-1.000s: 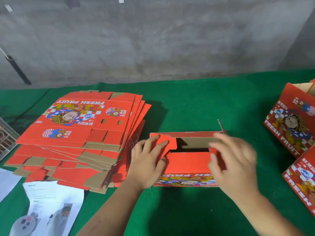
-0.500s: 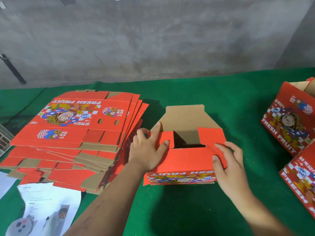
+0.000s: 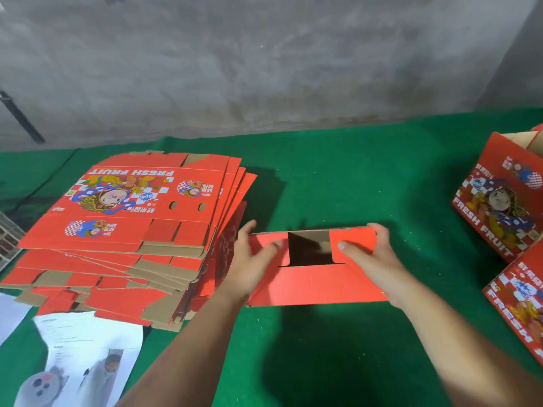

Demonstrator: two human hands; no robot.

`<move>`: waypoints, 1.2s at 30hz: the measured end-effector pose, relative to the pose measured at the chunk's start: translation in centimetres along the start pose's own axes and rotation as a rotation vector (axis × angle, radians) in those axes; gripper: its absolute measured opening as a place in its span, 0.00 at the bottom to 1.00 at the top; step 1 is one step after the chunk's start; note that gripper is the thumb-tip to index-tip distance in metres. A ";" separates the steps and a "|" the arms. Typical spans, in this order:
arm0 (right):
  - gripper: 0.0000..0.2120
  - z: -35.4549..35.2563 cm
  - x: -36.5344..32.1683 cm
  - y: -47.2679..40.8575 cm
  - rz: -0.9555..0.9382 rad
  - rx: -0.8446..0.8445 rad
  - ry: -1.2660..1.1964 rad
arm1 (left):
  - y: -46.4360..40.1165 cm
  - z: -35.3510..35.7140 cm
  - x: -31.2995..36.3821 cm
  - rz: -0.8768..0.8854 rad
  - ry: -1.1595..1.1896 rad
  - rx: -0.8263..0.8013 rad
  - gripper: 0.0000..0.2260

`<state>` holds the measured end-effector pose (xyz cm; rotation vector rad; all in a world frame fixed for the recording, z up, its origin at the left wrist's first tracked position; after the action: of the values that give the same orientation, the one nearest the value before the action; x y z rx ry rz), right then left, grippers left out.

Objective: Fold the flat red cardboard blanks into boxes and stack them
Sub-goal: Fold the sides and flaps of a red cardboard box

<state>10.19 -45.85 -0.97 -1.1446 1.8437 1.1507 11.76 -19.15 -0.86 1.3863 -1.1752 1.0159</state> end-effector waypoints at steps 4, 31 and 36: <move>0.25 -0.8 -0.8 -1.2 0.019 -0.015 -0.182 | 0.1 -1.4 -0.1 -0.086 0.266 0.025 0.27; 0.30 -0.9 1.2 1.0 -0.223 0.346 -0.297 | 1.1 -0.8 -0.7 -0.510 0.387 0.083 0.23; 0.15 -3.0 2.7 0.5 -0.151 0.326 -0.286 | 1.6 -1.3 -1.9 -0.100 0.534 -0.189 0.27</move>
<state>8.40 -49.36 -1.96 -0.8672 1.6200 0.8409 9.83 -17.62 -2.30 0.9339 -0.7717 1.0853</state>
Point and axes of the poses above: each hand's wrist, its own y-axis away from the middle knuckle, its own z-axis out of the palm, x = y × z, the point moved 3 cm from there along -y, towards the middle knuckle, and after that the axes turned 4 degrees about y, right-handed, at the moved point
